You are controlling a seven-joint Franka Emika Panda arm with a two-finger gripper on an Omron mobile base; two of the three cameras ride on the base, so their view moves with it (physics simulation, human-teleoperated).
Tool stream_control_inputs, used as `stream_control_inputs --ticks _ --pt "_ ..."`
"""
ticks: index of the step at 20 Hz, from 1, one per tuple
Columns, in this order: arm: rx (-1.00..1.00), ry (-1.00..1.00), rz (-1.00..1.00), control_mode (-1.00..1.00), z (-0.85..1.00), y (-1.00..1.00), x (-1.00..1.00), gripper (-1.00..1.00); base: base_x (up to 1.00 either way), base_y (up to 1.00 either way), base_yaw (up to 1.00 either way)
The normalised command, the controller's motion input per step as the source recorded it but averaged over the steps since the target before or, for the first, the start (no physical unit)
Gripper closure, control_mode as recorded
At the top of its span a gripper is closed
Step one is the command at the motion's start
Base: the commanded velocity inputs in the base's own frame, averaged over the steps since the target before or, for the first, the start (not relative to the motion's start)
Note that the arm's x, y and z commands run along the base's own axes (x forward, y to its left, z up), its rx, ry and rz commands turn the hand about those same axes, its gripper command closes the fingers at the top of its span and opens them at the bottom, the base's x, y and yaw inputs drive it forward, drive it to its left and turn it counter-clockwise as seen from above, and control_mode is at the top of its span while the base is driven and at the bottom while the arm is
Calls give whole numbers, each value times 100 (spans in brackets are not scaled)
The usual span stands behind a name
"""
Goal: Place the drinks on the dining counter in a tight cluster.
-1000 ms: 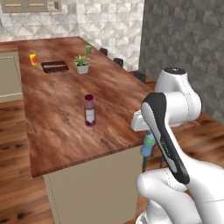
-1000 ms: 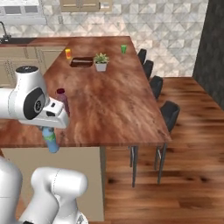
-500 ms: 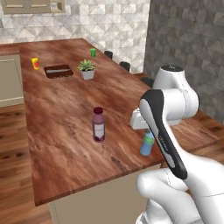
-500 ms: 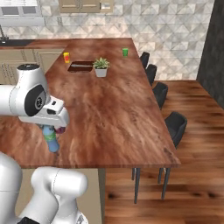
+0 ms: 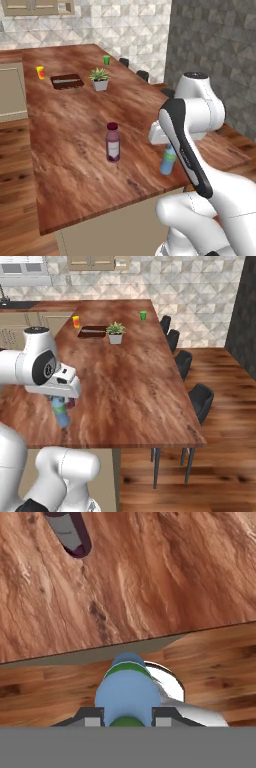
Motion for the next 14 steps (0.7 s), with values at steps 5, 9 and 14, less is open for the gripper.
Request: stream_control_inputs --ticks 5,9,14 --pt "0 4 11 -100 5 -42 48 100 0 0 0" --pt "0 0 12 -100 0 -18 22 100 0 0 0" --pt "0 0 11 -100 0 0 14 100 0 0 0"
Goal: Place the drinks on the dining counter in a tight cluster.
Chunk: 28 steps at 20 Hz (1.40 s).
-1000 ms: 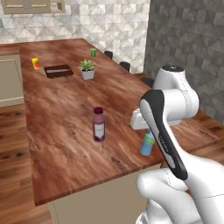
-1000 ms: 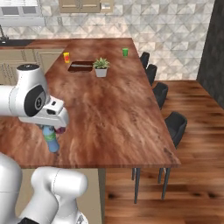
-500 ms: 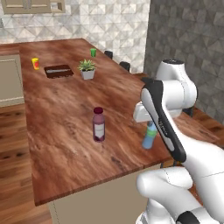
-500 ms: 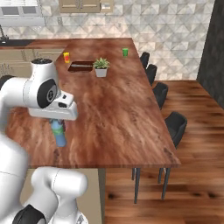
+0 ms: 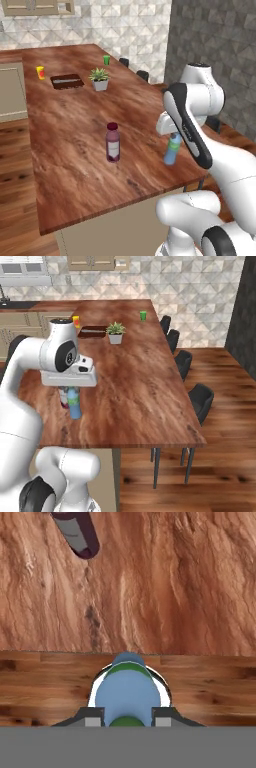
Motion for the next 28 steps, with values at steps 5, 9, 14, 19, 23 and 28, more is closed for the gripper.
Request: stream_control_inputs --ticks 5,9,14,19,23,28 --pt "0 0 22 -100 0 14 8 100 0 0 0" --pt "0 -8 8 -100 -1 45 49 100 0 0 0" --pt "-4 -10 -6 -100 -4 28 72 100 0 0 0" --pt "0 -3 -11 -100 -2 1 59 100 0 0 0" --pt "0 0 -3 -100 -3 -4 50 100 0 0 0" --pt "0 0 0 -100 -16 -1 42 100 0 0 0"
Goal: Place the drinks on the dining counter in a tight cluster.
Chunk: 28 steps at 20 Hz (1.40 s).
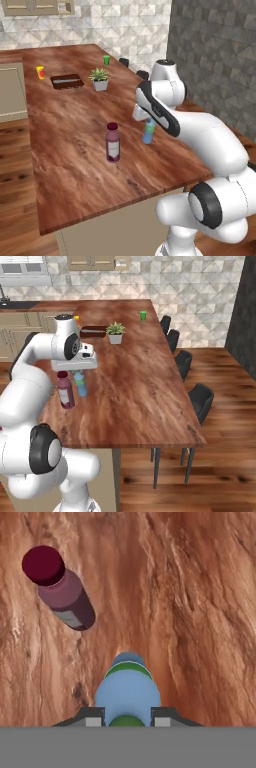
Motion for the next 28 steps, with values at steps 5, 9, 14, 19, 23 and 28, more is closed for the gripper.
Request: stream_control_inputs --ticks 5,9,14,19,23,28 --pt "0 2 16 -100 -20 0 25 100 0 0 0" --pt "0 4 24 -100 -11 0 7 100 0 0 0" --pt "0 0 22 -100 -2 0 6 100 0 0 0" --pt "-5 0 20 -100 0 0 32 100 0 0 0" --pt "0 0 25 -100 -14 0 33 100 0 0 0" --pt "0 1 24 -100 -16 0 29 100 0 0 0"
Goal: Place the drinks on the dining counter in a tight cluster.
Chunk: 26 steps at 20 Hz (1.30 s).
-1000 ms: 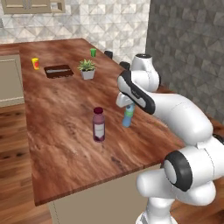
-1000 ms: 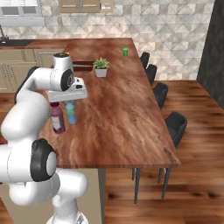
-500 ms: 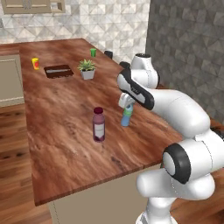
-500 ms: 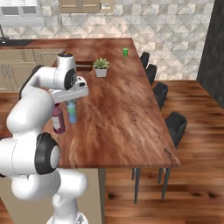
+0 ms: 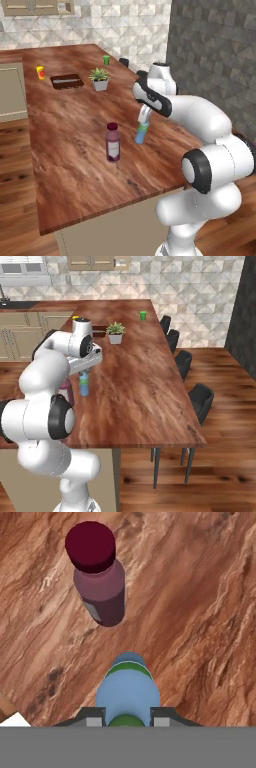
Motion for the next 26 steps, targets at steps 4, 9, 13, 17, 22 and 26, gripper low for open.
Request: stream_control_inputs --ticks 4,9,13,17,22,26 --pt "-7 1 9 -100 -13 0 20 100 0 0 0" --pt "-13 0 3 -100 -5 0 8 100 0 0 0" --pt "-4 0 4 -100 -9 3 0 100 0 0 0" --pt "0 0 2 -100 -25 8 4 100 0 0 0" --pt "0 0 4 -100 -36 10 21 100 0 0 0" --pt "0 0 1 -100 -19 0 27 100 0 0 0"
